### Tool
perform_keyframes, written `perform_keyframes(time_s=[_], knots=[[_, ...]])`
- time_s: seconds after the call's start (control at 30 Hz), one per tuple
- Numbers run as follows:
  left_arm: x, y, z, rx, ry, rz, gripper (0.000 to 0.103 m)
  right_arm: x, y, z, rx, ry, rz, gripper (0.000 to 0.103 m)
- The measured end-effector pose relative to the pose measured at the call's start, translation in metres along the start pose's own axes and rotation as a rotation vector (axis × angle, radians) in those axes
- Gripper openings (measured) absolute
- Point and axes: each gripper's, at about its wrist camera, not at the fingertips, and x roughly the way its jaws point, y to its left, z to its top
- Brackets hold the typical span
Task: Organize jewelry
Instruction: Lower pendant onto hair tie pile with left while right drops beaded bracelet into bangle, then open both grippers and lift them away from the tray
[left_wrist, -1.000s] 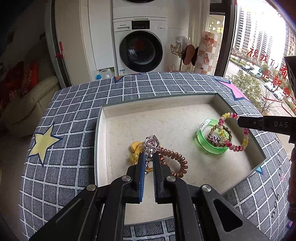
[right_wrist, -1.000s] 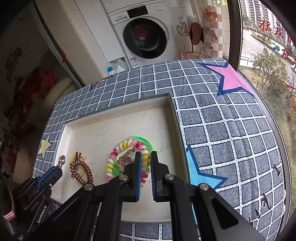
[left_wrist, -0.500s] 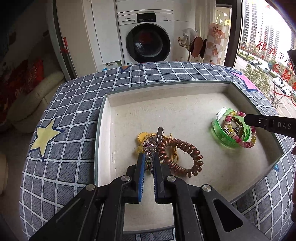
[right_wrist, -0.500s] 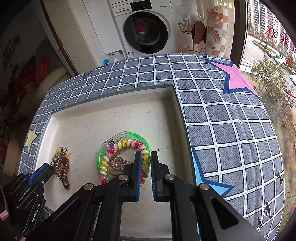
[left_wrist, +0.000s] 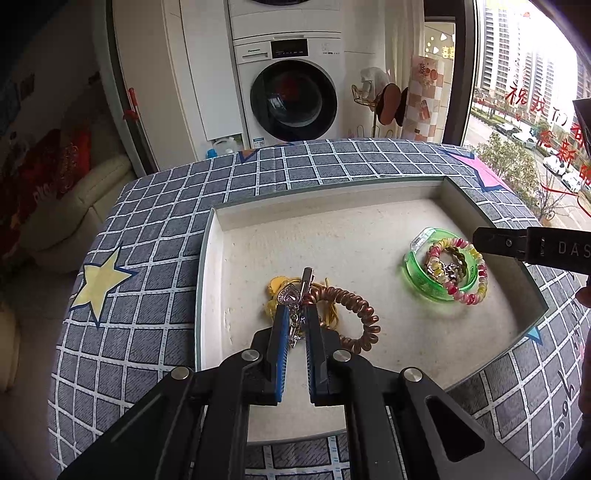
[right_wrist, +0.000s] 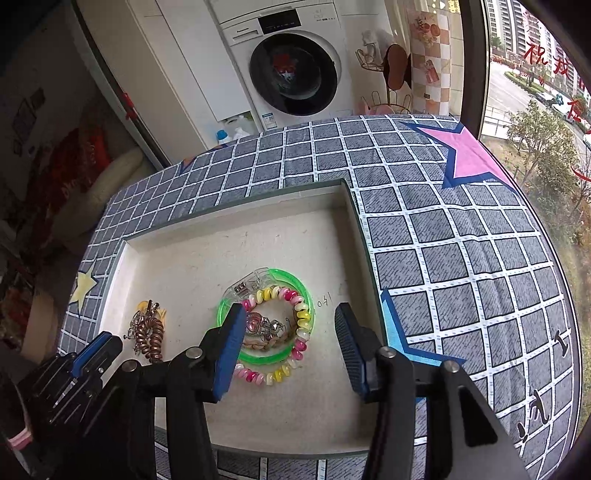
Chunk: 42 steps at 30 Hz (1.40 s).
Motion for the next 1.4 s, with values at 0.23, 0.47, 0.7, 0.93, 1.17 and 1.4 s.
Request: perform_keyframes(time_s=[0.23,0.47,0.7,0.93,1.17,1.4], knots=[[-0.012,0.000,-0.002,-0.008,-0.016,0.002,0.021,-0.015,0.001,-0.015,0.009,0.002,0.027,0.054],[-0.021,0.001,-0.005,-0.016,-0.017,-0.021,0.021,-0.030,0.002,-0.025,0.015,0.005,0.048,0.055],[-0.026,0.005,-0.005,-0.051,-0.010,-0.043,0.021,-0.039,0.007,-0.033,0.008,0.010,0.060,0.057],[-0.040,0.007,-0.003,-0.057,-0.037,-0.040,0.021,-0.049,0.007,-0.041,0.014,0.004,0.068,0.065],[-0.059,0.012,-0.008,-0.086,-0.117,0.025,0.103,-0.061,0.010,-0.046,0.016,-0.004,0.082,0.076],[-0.077,0.013,-0.019,-0.067,-0.119,0.028,0.103,-0.075,0.013,-0.053,0.023,-0.017,0.107,0.087]])
